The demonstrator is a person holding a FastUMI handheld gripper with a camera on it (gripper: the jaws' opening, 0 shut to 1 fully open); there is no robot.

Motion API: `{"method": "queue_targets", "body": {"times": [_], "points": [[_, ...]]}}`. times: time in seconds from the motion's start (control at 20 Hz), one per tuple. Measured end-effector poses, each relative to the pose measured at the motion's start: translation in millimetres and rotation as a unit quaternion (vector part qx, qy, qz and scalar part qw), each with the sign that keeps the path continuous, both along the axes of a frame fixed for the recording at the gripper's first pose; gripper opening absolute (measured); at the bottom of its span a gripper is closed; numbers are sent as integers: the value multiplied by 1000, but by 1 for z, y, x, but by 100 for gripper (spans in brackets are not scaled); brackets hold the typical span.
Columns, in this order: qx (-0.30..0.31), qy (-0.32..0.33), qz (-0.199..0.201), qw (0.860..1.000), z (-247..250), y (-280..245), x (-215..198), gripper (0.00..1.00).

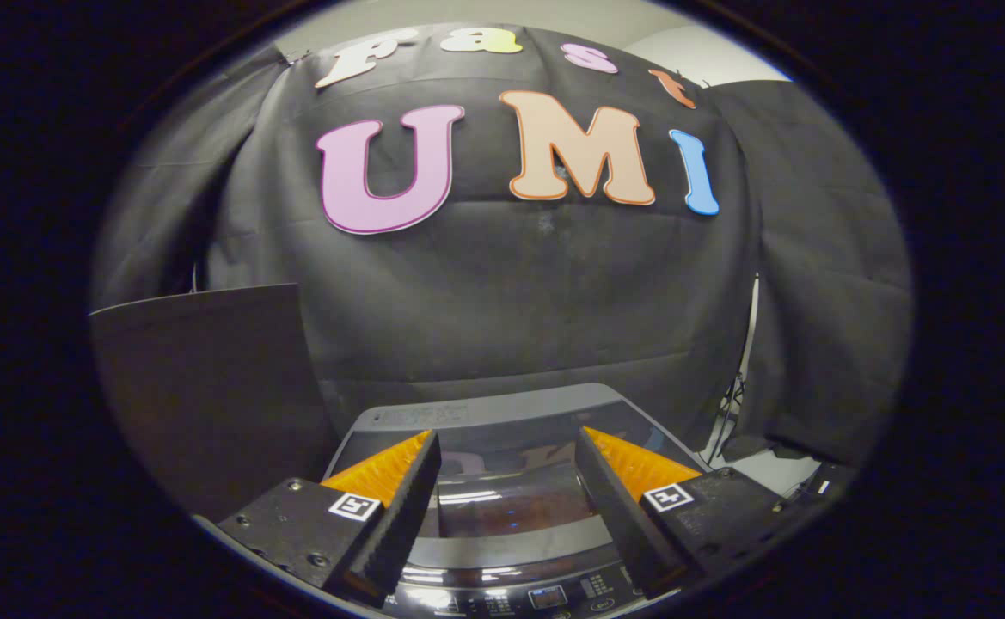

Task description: Put the clothes into the washing machine and then close the washing machine lid.

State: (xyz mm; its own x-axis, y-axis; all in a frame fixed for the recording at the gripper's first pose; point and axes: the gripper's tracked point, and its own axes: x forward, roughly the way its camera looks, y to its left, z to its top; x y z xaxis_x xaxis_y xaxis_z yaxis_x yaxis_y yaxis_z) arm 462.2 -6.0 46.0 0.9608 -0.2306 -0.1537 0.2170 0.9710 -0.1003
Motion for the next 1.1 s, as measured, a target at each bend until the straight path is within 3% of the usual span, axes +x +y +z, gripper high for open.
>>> {"method": "queue_targets", "body": {"times": [0.75,1.1], "points": [[10,16,9,1000,-1,2,-26,98],[8,11,24,1000,7,8,-61,98]]}}
